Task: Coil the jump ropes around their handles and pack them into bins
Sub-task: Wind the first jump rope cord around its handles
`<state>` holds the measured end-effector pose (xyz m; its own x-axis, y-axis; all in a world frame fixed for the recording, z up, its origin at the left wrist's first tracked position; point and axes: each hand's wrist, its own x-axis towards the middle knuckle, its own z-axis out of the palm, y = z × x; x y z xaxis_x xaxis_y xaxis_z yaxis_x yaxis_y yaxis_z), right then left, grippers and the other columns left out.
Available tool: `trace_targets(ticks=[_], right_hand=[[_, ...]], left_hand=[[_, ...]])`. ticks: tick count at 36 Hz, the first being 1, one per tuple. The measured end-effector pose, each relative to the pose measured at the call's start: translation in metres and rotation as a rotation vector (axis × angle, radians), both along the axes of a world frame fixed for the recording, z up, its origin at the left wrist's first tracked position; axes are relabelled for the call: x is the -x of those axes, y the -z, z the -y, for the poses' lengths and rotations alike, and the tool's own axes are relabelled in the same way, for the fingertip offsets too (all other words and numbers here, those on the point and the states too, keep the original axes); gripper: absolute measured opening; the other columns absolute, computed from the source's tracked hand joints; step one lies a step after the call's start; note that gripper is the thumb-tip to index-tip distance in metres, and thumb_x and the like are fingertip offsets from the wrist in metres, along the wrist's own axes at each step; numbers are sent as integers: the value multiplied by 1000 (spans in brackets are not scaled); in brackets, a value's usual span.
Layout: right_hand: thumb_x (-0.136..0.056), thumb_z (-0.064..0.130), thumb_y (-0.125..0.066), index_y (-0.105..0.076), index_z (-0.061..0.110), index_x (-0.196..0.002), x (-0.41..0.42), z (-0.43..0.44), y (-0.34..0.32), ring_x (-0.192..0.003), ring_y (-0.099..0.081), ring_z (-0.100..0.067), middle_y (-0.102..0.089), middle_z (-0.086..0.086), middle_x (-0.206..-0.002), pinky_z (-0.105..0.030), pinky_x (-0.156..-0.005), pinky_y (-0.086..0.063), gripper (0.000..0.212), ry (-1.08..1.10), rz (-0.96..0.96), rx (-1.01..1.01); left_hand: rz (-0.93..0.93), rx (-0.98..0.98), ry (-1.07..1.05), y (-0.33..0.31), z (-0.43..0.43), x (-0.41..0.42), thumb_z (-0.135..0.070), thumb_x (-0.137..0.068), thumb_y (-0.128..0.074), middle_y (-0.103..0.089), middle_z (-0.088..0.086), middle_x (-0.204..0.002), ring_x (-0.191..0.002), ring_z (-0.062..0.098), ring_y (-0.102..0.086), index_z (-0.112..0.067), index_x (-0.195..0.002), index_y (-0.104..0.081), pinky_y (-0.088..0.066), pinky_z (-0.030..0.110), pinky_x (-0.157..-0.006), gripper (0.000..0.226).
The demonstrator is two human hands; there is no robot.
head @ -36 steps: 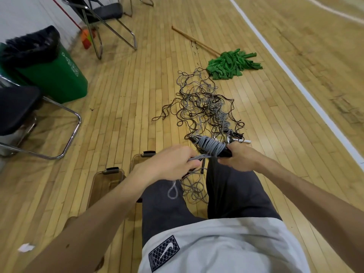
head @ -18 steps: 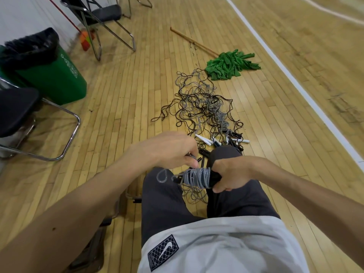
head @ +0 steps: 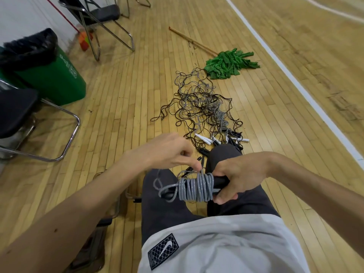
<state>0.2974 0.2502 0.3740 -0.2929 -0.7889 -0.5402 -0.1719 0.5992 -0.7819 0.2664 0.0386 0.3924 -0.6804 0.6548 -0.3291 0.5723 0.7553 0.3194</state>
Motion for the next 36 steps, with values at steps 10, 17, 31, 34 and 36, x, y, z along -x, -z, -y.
trace_targets(ticks=[10,17,31,34,36], right_hand=[[-56,83,-73,-67,20,-70,-6,-3,-10,-48,-49,-1,-61,13,-58,-13,-51,-36,65,297,246,347],[-62,78,-75,-66,24,-65,2,-2,-3,-49,-44,-9,-53,-13,-70,-17,-47,-28,55,541,166,488],[-79,61,-66,-61,10,-72,22,-20,8,-51,-34,-15,-48,-2,-55,-22,-45,-21,52,837,-40,399],[-81,60,-70,-63,10,-72,23,-20,11,-53,-37,-16,-50,-7,-60,-22,-46,-24,51,866,-84,377],[-80,60,-71,-63,9,-73,23,-20,13,-52,-39,-15,-50,-6,-59,-21,-45,-25,53,891,-95,362]], left_hand=[[484,-434,-364,40,19,2,-5,-97,-60,-64,-9,-66,-60,7,-60,-13,-74,-65,-56,27,-61,24],[520,-549,-429,29,1,-9,-12,-104,-45,-55,-3,-58,-48,-2,-52,-9,-73,-52,-44,11,-56,32],[820,-1000,-715,48,-11,-26,-4,-95,-62,-60,-3,-65,-54,7,-58,-1,-101,-60,-61,32,-63,7],[815,-976,-751,51,-13,-28,1,-93,-64,-60,-4,-62,-56,7,-58,3,-105,-60,-60,31,-68,13],[791,-957,-772,52,-11,-29,2,-91,-66,-59,-2,-61,-55,8,-57,1,-98,-61,-61,33,-70,9]])
